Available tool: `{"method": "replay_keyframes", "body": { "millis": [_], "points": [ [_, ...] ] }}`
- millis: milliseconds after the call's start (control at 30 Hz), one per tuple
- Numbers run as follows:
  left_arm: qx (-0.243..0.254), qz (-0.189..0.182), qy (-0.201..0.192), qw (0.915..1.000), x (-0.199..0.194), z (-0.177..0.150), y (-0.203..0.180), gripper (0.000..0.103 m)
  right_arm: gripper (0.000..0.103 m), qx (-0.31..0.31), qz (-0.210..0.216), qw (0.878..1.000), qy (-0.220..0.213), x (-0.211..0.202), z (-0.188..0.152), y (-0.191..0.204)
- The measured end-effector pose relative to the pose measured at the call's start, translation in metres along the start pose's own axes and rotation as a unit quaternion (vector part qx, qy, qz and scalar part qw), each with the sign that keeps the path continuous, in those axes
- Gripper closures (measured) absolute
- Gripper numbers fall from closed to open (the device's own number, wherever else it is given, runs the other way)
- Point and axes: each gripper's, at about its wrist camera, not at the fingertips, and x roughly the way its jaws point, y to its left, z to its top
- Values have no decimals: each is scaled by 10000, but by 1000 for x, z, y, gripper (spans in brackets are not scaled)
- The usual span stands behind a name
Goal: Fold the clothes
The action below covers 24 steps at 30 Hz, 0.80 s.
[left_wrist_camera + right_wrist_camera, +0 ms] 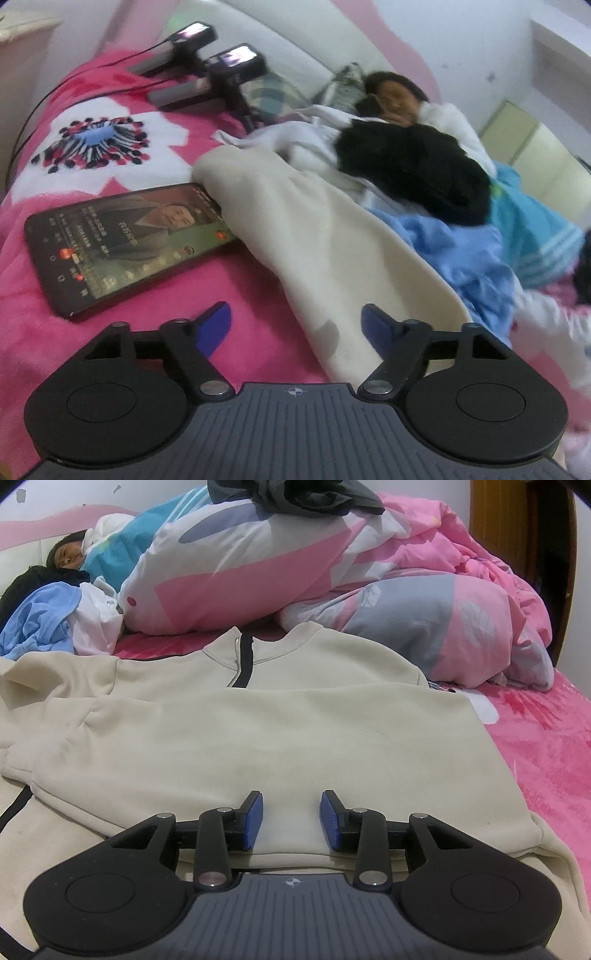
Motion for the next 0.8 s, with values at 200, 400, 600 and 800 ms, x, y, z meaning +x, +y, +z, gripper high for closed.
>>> {"method": "replay_keyframes", "body": {
  "millis": [200, 400, 600, 800],
  "points": [
    [-232, 221, 129, 9994, 21, 4, 1, 59, 65, 14, 10, 10000, 0, 0, 0, -1],
    [-123, 158, -29, 9998, 24, 1, 0, 92, 65, 70, 57, 10000, -4, 0, 0, -2],
    [108, 142, -374, 9991, 18, -2, -7, 101, 65, 98, 78, 9999, -10, 1, 0, -3],
    [747, -63, -1043, 9917, -4, -6, -39, 101, 65, 153, 113, 9998, -25, 1, 0, -5]
  ]
}}
